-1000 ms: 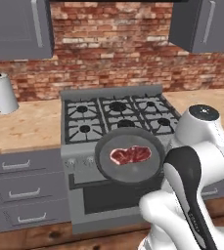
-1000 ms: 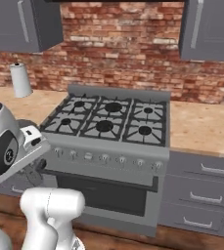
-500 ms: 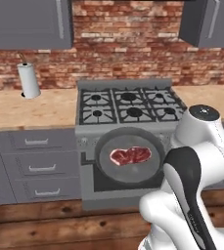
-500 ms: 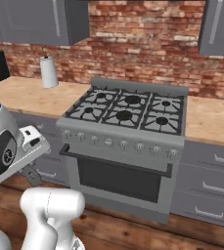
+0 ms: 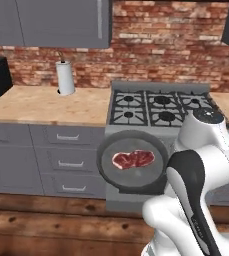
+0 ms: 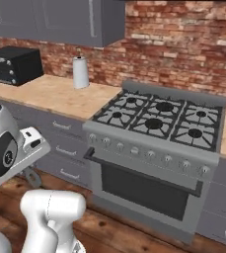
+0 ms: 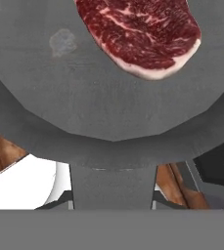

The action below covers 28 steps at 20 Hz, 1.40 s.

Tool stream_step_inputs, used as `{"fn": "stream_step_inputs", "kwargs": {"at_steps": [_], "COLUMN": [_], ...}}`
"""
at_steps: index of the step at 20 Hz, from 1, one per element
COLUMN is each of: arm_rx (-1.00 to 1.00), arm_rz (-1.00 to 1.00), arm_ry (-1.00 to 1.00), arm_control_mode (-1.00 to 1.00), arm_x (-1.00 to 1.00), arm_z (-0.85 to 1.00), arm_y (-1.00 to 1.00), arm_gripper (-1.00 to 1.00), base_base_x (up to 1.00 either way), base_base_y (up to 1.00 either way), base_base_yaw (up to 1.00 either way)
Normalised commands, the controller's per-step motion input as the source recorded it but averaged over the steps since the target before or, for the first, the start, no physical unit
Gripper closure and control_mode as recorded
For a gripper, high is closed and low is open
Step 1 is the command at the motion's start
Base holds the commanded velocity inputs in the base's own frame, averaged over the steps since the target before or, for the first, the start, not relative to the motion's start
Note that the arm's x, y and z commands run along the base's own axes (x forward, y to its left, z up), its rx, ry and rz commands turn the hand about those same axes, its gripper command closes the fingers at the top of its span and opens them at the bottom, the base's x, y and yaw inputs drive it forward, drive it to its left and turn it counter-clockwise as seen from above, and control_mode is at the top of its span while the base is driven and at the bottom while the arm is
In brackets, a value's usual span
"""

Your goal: Pick up the pan with the steak in it and place it on the dining table. Then place the steak on the plate.

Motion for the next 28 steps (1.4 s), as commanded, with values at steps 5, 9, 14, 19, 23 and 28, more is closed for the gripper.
{"fn": "stream_step_inputs", "kwargs": {"at_steps": [5,9,14,19,23,28], "arm_rx": [0.0,0.0,0.0,0.0,0.0,0.0], "arm_rz": [0.0,0.0,0.0,0.0,0.0,0.0], "arm_ry": [0.0,0.0,0.0,0.0,0.0,0.0], "arm_control_mode": [1.0,1.0,1.0,1.0,1.0,1.0], "arm_x": [0.0,0.0,0.0,0.0,0.0,0.0], "arm_z": [0.0,0.0,0.0,0.0,0.0,0.0], "arm_y": [0.0,0.0,0.0,0.0,0.0,0.0], "arm_gripper": [1.0,1.0,1.0,1.0,1.0,1.0], "base_base_x": [-0.08,0.0,0.0,0.0,0.0,0.0], "base_base_y": [0.0,0.0,0.0,0.0,0.0,0.0], "base_base_yaw": [0.49,0.5,0.5,0.5,0.5,0.5]}}
